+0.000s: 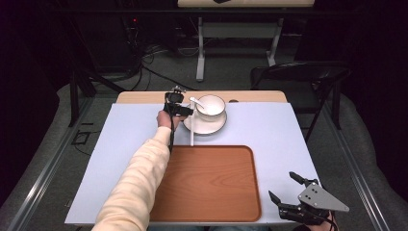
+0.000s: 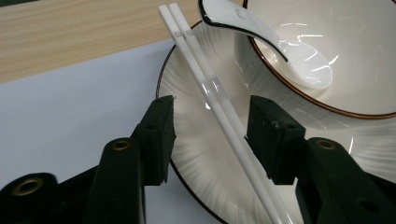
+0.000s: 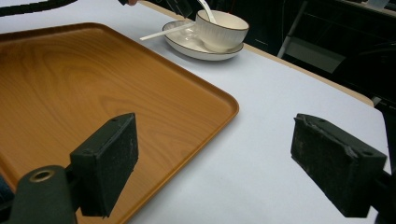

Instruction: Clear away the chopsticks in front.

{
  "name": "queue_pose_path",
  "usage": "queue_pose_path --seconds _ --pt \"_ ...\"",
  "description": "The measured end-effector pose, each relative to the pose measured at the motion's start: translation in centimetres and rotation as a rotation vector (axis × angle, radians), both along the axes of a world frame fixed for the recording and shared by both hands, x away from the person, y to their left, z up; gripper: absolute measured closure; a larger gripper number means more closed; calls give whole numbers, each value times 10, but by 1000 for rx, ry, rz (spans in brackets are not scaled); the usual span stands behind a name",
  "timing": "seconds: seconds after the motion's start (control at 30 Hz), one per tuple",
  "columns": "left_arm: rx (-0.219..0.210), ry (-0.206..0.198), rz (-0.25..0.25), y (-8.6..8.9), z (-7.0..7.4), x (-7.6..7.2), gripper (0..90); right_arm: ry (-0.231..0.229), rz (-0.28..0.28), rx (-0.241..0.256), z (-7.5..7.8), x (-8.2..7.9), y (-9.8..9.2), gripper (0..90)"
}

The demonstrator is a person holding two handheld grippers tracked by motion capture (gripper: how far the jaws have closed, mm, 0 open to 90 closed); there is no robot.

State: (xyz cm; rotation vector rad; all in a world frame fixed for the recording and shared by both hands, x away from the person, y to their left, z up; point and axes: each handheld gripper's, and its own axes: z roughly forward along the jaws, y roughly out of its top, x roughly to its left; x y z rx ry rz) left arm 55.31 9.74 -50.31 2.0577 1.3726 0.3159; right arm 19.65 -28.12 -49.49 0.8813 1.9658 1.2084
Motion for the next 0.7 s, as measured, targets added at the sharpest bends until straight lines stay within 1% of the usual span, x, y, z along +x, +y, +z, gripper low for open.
queue_pose_path --seconds 0.03,0.1,0.13,0.33,0.4,0.47,0.63,0.7 --pt "2 0 10 -2 -1 1 535 0 0 0 0 0 0 143" --pt "4 13 12 -3 -3 3 564 1 -1 1 0 0 0 143" --pt "3 12 20 -4 -5 3 576 0 -1 1 0 0 0 142" --pt "-2 23 25 -8 -9 5 636 0 0 3 0 0 0 143" --pt "10 26 31 -9 -11 5 649 -1 -1 3 0 0 0 143" --pt "11 36 34 -9 -12 6 664 0 -1 3 0 0 0 143" --pt "-3 47 74 -8 -13 8 697 0 -1 4 0 0 0 143" --pt "-15 64 87 -6 -14 9 710 0 0 4 0 0 0 143"
